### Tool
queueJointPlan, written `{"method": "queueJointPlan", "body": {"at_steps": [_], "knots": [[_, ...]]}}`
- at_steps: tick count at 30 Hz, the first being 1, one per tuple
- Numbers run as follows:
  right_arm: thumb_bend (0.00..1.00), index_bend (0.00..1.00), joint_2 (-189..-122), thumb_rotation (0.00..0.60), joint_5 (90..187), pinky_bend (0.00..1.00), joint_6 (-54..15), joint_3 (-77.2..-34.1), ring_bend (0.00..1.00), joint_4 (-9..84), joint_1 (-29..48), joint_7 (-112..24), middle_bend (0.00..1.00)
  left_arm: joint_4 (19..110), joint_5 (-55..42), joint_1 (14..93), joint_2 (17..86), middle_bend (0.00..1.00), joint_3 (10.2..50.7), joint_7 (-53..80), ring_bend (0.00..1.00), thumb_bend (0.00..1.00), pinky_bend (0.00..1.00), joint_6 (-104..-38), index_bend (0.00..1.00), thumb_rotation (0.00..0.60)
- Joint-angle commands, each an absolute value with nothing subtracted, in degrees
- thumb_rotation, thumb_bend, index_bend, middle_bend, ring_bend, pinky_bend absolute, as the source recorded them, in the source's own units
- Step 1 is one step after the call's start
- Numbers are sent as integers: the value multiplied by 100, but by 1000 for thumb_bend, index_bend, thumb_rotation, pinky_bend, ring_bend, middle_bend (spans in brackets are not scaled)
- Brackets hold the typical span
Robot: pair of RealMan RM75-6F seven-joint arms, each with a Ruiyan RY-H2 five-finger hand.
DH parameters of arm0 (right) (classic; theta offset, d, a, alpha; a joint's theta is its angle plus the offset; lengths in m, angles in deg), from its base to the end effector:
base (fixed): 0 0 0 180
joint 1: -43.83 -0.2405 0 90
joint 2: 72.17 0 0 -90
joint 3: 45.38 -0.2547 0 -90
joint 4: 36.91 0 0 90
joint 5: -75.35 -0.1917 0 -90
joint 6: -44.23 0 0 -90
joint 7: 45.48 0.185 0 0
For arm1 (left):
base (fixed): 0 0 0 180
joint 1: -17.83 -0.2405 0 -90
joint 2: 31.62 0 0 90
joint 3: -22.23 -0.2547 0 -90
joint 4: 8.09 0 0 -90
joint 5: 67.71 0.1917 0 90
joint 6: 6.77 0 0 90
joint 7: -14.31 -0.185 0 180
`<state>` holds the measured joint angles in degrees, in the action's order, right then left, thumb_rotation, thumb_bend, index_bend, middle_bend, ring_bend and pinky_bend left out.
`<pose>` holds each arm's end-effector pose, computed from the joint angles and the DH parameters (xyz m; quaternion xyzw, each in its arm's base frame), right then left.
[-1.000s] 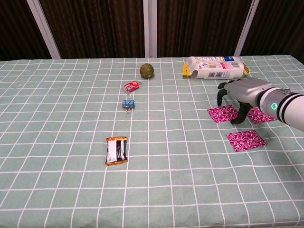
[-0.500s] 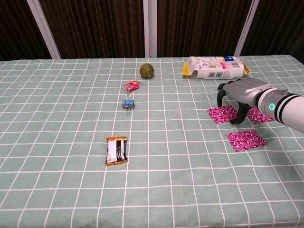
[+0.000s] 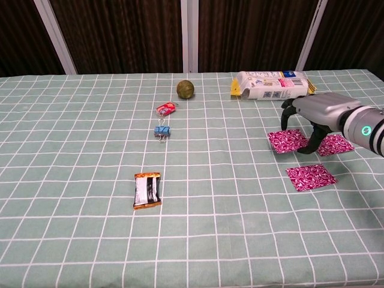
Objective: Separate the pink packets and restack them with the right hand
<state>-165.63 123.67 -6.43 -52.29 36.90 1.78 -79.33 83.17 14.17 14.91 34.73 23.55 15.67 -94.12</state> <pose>-0.2161 -0.3816 -0.0405 0.7522 -0.3877 0.2132 0.4883 -0.3411 0.1704 0.1714 -0.5318 -0.4486 -0.3508 0.6268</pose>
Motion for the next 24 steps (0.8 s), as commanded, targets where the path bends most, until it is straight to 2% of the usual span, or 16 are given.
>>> {"method": "queueJointPlan", "body": {"at_steps": [1, 6, 10, 24], "knots": [[156, 360, -16101, 600, 12444, 0, -942, -4987, 0, 4448, 505, -7886, 57, 8305, 1428, 1499, 3480, 154, 2356, 1575, 132, 56, 137, -9407, 197, 600], [156, 358, -15819, 600, 12414, 0, -1106, -4686, 0, 4988, 754, -7955, 57, 8280, 1450, 1514, 3495, 154, 2361, 1598, 133, 56, 137, -9405, 197, 600], [156, 358, -15810, 600, 12450, 0, -1122, -4567, 0, 5045, 826, -7965, 58, 8275, 1477, 1526, 3503, 154, 2360, 1604, 132, 56, 137, -9405, 197, 600], [155, 351, -15954, 600, 12538, 0, -1052, -4552, 0, 4818, 795, -8030, 57, 8256, 1446, 1503, 3514, 154, 2354, 1632, 132, 56, 137, -9412, 197, 600]]}}
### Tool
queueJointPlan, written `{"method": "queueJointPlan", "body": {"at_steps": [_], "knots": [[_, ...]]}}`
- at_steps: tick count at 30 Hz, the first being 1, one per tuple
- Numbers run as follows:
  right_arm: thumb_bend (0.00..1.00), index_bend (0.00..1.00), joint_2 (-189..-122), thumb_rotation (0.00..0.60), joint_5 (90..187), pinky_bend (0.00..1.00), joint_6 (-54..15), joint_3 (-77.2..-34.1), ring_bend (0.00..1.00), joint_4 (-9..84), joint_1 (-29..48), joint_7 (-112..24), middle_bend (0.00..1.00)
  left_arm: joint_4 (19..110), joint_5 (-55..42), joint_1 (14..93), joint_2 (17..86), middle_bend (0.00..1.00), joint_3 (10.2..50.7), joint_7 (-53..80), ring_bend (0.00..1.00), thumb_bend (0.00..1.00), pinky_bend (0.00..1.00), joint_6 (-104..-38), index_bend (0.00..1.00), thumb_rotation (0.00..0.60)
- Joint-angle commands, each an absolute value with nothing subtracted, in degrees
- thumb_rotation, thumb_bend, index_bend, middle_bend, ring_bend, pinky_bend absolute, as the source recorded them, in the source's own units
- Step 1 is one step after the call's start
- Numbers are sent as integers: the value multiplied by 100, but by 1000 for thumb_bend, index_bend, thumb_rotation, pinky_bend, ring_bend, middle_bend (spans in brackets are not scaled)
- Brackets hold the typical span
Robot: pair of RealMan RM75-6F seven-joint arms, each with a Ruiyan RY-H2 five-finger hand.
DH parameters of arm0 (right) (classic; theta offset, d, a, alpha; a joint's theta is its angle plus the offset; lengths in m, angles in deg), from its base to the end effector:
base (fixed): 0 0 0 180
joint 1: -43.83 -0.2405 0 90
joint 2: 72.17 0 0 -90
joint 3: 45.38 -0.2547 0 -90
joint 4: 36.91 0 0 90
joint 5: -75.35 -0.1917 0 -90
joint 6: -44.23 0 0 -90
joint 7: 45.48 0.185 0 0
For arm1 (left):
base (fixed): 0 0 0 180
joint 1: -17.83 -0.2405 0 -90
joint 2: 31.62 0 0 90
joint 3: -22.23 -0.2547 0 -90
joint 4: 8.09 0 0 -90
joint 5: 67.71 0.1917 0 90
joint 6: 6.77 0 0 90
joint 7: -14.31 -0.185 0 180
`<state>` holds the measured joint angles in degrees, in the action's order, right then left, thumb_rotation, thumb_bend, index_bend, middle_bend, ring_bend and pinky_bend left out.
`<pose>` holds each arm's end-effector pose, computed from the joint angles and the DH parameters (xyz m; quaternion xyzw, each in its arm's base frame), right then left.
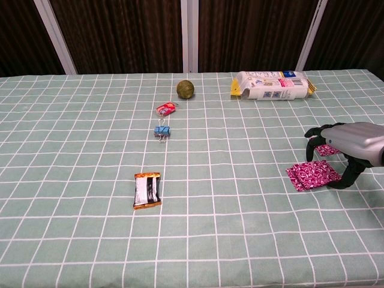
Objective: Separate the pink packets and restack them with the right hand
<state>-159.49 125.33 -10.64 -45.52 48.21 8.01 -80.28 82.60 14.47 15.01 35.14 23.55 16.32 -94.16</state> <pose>-0.2481 -0.3228 -0.0301 0.7633 -0.4090 0.1747 0.4687 -0.3411 0.1711 0.1697 -0.5318 -0.4491 -0.3553 0.6239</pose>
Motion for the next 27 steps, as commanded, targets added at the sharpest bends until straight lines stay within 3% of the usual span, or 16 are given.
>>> {"method": "queueJointPlan", "body": {"at_steps": [1, 27], "knots": [[155, 350, -15959, 600, 12545, 0, -1038, -4555, 0, 4815, 788, -8030, 57, 8252, 1452, 1503, 3515, 154, 2350, 1635, 132, 56, 137, -9410, 197, 600], [155, 282, -15858, 580, 12500, 0, -1101, -4670, 0, 4843, 783, -7985, 57, 8186, 1448, 1489, 3545, 154, 2357, 1691, 132, 57, 137, -9426, 197, 600]]}}
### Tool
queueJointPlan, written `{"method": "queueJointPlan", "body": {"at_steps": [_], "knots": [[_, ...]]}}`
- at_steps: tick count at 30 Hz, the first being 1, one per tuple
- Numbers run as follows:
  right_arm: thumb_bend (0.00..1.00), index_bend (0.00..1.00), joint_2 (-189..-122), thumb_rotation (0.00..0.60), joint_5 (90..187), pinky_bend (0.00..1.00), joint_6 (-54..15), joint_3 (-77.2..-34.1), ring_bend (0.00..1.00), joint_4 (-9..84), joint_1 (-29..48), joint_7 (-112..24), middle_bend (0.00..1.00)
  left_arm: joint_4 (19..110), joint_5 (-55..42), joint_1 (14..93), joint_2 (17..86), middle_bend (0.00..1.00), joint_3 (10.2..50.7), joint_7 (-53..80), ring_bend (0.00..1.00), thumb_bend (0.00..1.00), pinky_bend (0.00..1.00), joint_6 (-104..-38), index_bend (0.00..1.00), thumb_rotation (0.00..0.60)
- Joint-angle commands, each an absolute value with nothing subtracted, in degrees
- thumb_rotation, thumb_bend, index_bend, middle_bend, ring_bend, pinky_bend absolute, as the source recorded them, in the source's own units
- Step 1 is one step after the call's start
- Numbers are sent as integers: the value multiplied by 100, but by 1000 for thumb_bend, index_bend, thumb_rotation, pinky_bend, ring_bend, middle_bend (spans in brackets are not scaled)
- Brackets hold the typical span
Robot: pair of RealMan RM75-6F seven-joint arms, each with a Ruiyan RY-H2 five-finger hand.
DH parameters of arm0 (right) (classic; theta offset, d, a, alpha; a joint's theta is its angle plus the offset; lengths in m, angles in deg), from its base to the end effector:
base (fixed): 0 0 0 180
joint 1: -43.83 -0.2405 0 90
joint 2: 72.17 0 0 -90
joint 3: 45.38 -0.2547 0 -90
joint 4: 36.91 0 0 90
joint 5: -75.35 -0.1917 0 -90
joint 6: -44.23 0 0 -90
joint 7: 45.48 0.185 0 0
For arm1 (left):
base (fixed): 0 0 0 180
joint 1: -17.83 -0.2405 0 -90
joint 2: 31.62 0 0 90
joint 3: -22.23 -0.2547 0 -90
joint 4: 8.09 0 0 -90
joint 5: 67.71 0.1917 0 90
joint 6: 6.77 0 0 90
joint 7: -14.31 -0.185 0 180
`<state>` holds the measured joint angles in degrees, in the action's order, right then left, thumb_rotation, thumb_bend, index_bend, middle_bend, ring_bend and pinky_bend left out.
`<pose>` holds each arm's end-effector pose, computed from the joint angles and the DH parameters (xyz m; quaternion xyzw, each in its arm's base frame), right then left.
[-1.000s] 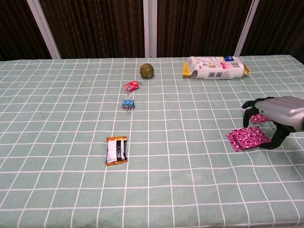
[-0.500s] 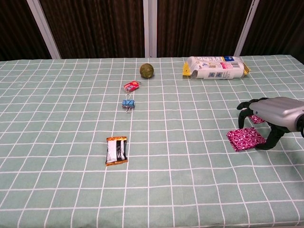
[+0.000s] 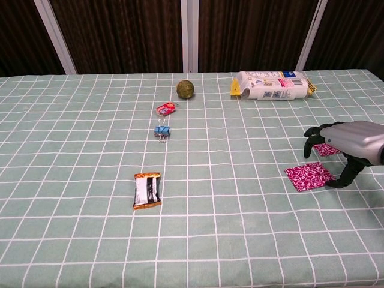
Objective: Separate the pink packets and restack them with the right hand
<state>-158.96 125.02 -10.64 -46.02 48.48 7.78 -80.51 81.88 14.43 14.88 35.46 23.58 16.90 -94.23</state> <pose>-0.2470 -0.3264 -0.0260 0.7613 -0.4074 0.1763 0.4726 -0.3433 0.1703 0.1695 -0.5297 -0.4500 -0.3561 0.6246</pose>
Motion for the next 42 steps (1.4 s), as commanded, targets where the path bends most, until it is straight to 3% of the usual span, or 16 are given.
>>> {"method": "queueJointPlan", "body": {"at_steps": [1, 7, 18, 36, 42], "knots": [[155, 282, -15839, 578, 12483, 0, -1132, -4737, 0, 4803, 783, -7932, 57, 8186, 1449, 1492, 3543, 154, 2360, 1688, 132, 56, 137, -9424, 197, 600], [154, 282, -15908, 594, 12244, 0, -1007, -5026, 0, 4210, 696, -7736, 57, 8211, 1440, 1498, 3541, 154, 2358, 1660, 132, 57, 137, -9406, 197, 600], [154, 284, -16446, 591, 12113, 0, -560, -5115, 0, 2956, 511, -7705, 57, 8311, 1413, 1499, 3492, 154, 2360, 1559, 132, 56, 137, -9397, 197, 600], [155, 287, -16894, 598, 12185, 0, -303, -5118, 0, 2177, 482, -7793, 58, 8355, 1383, 1501, 3476, 154, 2362, 1518, 132, 56, 137, -9379, 197, 600], [179, 366, -16867, 600, 12182, 0, -309, -5159, 0, 2203, 518, -7802, 68, 8347, 1382, 1493, 3478, 154, 2359, 1528, 133, 56, 137, -9388, 197, 600]]}}
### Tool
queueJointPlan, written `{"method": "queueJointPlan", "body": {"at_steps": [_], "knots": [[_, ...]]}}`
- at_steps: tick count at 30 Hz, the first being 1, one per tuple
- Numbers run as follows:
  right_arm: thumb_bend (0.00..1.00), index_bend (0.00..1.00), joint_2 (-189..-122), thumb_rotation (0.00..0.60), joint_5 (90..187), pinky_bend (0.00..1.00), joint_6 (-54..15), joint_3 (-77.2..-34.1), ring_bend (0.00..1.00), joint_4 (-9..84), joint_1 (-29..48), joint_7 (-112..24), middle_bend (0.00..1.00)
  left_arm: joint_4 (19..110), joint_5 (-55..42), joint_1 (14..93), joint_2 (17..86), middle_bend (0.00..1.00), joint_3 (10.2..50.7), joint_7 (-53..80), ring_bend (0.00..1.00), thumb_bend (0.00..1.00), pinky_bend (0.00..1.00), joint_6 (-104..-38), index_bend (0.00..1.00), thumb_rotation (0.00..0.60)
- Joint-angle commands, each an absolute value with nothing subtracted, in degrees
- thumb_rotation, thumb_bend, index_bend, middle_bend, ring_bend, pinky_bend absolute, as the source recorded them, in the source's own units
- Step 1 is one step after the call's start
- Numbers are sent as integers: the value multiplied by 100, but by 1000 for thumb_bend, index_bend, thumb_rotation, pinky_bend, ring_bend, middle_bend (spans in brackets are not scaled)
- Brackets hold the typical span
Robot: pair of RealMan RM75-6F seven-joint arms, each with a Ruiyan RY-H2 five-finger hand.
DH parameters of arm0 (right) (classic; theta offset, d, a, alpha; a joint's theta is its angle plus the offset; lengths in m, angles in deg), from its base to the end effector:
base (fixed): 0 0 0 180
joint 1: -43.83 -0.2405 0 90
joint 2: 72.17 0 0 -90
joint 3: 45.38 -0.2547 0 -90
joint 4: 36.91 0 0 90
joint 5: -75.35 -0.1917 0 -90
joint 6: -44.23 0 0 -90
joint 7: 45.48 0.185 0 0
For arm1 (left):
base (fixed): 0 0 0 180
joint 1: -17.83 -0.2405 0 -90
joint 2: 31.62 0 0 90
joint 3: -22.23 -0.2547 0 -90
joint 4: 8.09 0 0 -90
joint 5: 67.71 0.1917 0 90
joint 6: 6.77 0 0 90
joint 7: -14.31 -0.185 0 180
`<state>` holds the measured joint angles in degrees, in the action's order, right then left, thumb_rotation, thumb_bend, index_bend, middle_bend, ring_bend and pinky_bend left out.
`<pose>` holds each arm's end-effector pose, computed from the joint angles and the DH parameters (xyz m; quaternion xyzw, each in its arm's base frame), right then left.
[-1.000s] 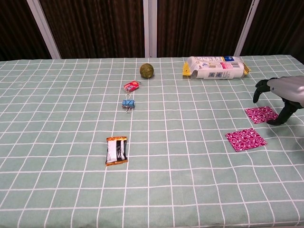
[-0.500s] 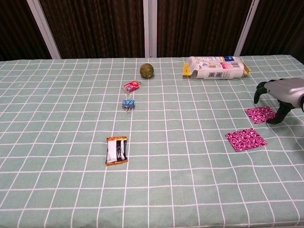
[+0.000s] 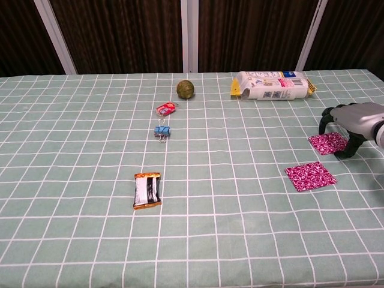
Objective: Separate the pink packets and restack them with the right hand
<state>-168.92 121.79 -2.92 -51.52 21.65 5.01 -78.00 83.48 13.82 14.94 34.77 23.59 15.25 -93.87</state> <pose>-0.2915 -0.3905 -0.0272 0.7190 -0.3967 0.1434 0.5524 -0.3413 0.1705 0.1704 -0.5311 -0.4506 -0.3482 0.6274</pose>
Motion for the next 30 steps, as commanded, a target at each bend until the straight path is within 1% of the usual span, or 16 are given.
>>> {"method": "queueJointPlan", "body": {"at_steps": [1, 6, 12, 15, 19, 23, 30], "knots": [[180, 377, -16832, 600, 12194, 0, -336, -5166, 0, 2265, 535, -7797, 69, 8343, 1385, 1494, 3479, 154, 2358, 1532, 133, 56, 137, -9387, 197, 600], [182, 381, -16544, 600, 12311, 0, -566, -5213, 0, 2791, 633, -7730, 69, 8325, 1398, 1499, 3486, 154, 2360, 1538, 132, 56, 137, -9391, 197, 600], [181, 373, -16003, 600, 12368, 0, -826, -5224, 0, 3980, 768, -7732, 68, 8317, 1403, 1521, 3491, 154, 2374, 1548, 132, 56, 137, -9374, 197, 600], [180, 365, -15799, 600, 12321, 0, -889, -5150, 0, 4587, 779, -7877, 69, 8301, 1420, 1519, 3501, 154, 2370, 1564, 132, 56, 137, -9388, 197, 600], [179, 360, -15717, 599, 12208, 0, -909, -4989, 0, 5069, 750, -8127, 68, 8272, 1413, 1498, 3507, 154, 2364, 1610, 132, 56, 137, -9405, 197, 600], [180, 354, -15741, 600, 12078, 0, -965, -4847, 0, 5330, 713, -8339, 69, 8243, 1411, 1486, 3514, 154, 2350, 1647, 132, 56, 137, -9398, 197, 600], [179, 345, -15856, 598, 11875, 0, -1104, -4673, 0, 5394, 674, -8589, 69, 8183, 1416, 1478, 3538, 154, 2345, 1698, 132, 57, 137, -9399, 197, 600]]}}
